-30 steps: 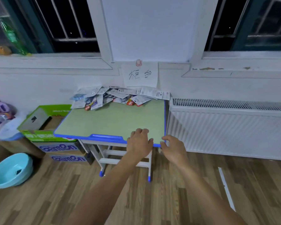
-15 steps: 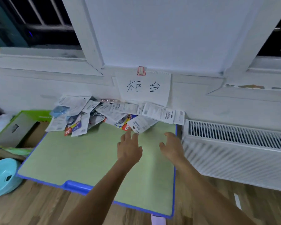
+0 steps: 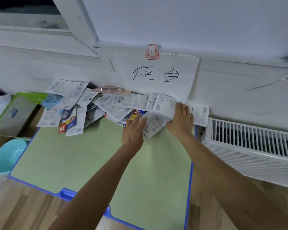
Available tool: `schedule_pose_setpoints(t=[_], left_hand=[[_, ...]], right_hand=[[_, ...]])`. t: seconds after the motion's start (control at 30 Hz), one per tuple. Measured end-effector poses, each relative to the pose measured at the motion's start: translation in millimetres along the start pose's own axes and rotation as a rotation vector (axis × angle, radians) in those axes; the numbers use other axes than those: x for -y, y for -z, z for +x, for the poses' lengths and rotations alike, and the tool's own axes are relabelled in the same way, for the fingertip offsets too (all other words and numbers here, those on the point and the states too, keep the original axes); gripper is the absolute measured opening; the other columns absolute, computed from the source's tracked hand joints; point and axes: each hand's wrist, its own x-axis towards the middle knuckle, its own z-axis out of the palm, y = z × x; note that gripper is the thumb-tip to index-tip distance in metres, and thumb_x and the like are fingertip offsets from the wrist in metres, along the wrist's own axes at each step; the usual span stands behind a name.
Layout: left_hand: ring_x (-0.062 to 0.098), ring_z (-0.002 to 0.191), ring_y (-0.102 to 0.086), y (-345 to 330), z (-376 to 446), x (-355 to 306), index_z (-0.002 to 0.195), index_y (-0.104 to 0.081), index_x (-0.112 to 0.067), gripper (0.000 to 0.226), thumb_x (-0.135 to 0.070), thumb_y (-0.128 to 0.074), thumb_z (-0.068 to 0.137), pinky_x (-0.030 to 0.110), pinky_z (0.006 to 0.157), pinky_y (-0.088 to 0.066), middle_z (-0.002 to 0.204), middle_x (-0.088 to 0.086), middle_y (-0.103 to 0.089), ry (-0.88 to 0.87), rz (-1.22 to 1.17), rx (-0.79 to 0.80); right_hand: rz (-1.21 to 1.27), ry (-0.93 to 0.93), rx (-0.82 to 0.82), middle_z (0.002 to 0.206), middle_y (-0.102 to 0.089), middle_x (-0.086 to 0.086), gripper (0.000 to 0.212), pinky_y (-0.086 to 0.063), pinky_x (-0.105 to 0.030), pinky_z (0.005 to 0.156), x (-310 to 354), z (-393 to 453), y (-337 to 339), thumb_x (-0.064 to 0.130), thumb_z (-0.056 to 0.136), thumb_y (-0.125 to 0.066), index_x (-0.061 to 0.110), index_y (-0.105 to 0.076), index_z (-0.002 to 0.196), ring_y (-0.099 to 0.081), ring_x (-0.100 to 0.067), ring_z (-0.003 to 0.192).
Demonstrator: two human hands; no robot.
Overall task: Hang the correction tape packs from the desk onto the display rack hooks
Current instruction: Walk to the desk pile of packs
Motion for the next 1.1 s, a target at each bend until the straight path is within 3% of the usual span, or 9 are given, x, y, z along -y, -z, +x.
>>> schedule_pose_setpoints(t=[0.23,0.33,0.43,0.53,0.6,0.7,0.77,0.9,1.1], left_hand=[[0.028,0.124,-0.047,-5,-7,15,0.133,-0.057,-0.018,0.049,-0.007,-0.065,0.086,0.032,0.102,-0.034,0.145,0.004,-0.047,-0.073,-0.238,-0.052],[0.027,0.105,-0.060,4,-13,16,0.112,-0.071,-0.012,0.033,-0.005,-0.072,0.080,0.024,0.090,-0.039,0.120,0.006,-0.067,-0.108,-0.402,-0.232],[0.016,0.087,-0.064,20,-15,17,0.094,-0.076,-0.018,0.024,-0.002,-0.075,0.076,0.006,0.077,-0.039,0.097,0.002,-0.073,-0.053,-0.587,-0.308],[0.015,0.086,-0.063,33,-14,19,0.084,-0.070,-0.036,0.029,-0.008,-0.074,0.081,0.021,0.082,-0.048,0.092,-0.007,-0.069,0.036,-0.807,-0.218],[0.017,0.082,-0.063,41,-17,19,0.081,-0.071,-0.031,0.019,-0.012,-0.071,0.085,0.032,0.076,-0.050,0.087,-0.006,-0.068,0.073,-0.961,-0.185],[0.009,0.064,-0.057,53,-23,17,0.072,-0.068,-0.022,0.017,-0.020,-0.067,0.089,0.024,0.060,-0.046,0.072,-0.006,-0.067,0.094,-1.108,-0.133],[0.009,0.062,-0.057,59,-25,15,0.070,-0.063,-0.020,0.021,-0.021,-0.064,0.091,0.024,0.058,-0.047,0.068,-0.005,-0.066,0.090,-1.141,-0.112],[0.018,0.066,-0.054,71,-28,10,0.071,-0.059,-0.022,0.021,-0.022,-0.062,0.092,0.034,0.065,-0.044,0.068,-0.001,-0.060,0.046,-1.102,-0.065],[0.016,0.061,-0.052,80,-50,5,0.069,-0.061,-0.026,0.022,-0.026,-0.063,0.091,0.032,0.057,-0.042,0.058,-0.013,-0.057,-0.120,-1.080,0.028]], right_hand=[[0.030,0.085,-0.042,0.153,-0.028,-0.003,0.060,-0.019,-0.045,0.114,1,-9,-10,0.015,0.090,-0.054,0.015,-0.029,0.145,-0.019,-0.024,0.142],[0.051,0.147,-0.027,0.150,-0.036,0.000,0.050,-0.021,-0.041,0.110,4,-16,-9,0.020,0.094,-0.049,0.018,-0.037,0.142,-0.028,-0.022,0.139],[0.170,0.215,-0.076,0.124,-0.061,-0.001,0.031,-0.040,-0.039,0.094,9,-21,4,0.024,0.096,-0.047,0.018,-0.056,0.126,-0.053,-0.027,0.114],[0.388,0.183,-0.097,0.092,-0.066,-0.001,0.025,-0.041,-0.032,0.070,17,-30,24,0.026,0.098,-0.046,0.015,-0.063,0.112,-0.058,-0.023,0.084],[0.490,0.133,-0.123,0.077,-0.058,-0.001,0.023,-0.032,-0.029,0.061,21,-35,38,0.024,0.099,-0.045,0.010,-0.063,0.099,-0.052,-0.021,0.072],[0.650,0.054,-0.056,0.072,-0.053,-0.002,0.018,-0.035,-0.022,0.052,26,-47,53,0.018,0.098,-0.046,0.009,-0.060,0.093,-0.046,-0.014,0.061],[0.747,-0.008,-0.004,0.074,-0.056,0.003,0.017,-0.036,-0.021,0.054,27,-60,62,0.011,0.095,-0.047,0.015,-0.061,0.104,-0.047,-0.008,0.061],[0.851,-0.039,0.112,0.092,-0.064,0.000,0.052,-0.045,-0.027,0.064,27,-101,77,-0.011,0.081,-0.048,0.022,-0.052,0.122,-0.060,-0.015,0.079],[0.758,-0.087,-0.087,0.100,-0.068,-0.008,0.044,-0.048,-0.032,0.072,26,-175,84,-0.015,0.074,-0.050,0.016,-0.064,0.103,-0.063,-0.025,0.091]])
